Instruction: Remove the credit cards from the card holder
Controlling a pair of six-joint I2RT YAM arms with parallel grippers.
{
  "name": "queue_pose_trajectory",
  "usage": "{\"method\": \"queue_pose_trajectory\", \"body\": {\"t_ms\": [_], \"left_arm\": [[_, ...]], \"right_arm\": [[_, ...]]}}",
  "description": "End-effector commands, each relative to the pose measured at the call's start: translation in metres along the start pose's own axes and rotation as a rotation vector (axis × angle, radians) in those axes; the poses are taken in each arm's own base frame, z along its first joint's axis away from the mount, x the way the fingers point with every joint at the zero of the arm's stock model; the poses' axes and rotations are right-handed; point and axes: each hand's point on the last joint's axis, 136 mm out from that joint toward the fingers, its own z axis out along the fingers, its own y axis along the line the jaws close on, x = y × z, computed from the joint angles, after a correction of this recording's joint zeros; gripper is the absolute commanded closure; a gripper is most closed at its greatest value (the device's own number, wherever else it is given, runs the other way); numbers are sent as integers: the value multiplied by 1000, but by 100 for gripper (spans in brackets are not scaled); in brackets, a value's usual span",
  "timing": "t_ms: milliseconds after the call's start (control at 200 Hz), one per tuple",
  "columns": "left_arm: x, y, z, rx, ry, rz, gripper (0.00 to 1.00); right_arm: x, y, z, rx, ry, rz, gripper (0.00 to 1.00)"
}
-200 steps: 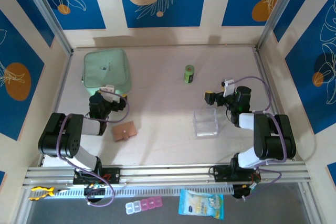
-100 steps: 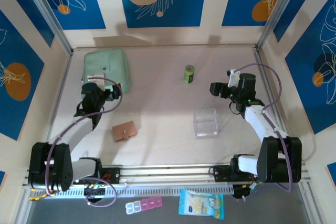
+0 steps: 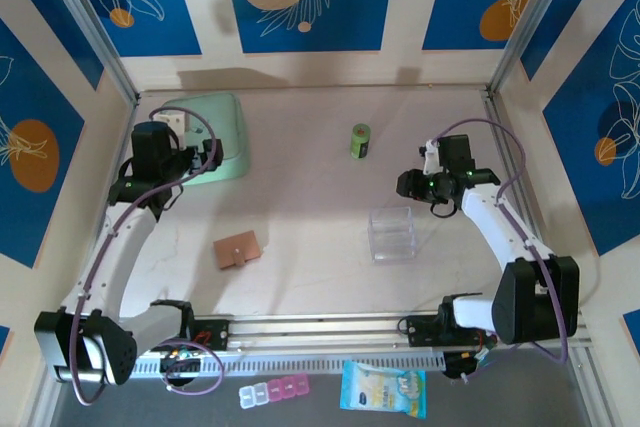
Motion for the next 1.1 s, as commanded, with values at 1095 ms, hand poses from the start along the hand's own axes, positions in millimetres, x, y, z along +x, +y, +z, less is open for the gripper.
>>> {"method": "queue_pose_trajectory", "body": {"t_ms": [1095], "left_arm": [[41,7,6,-8,150,-11,0]], "right_arm": [[63,-30,31,214,276,44,79]]}}
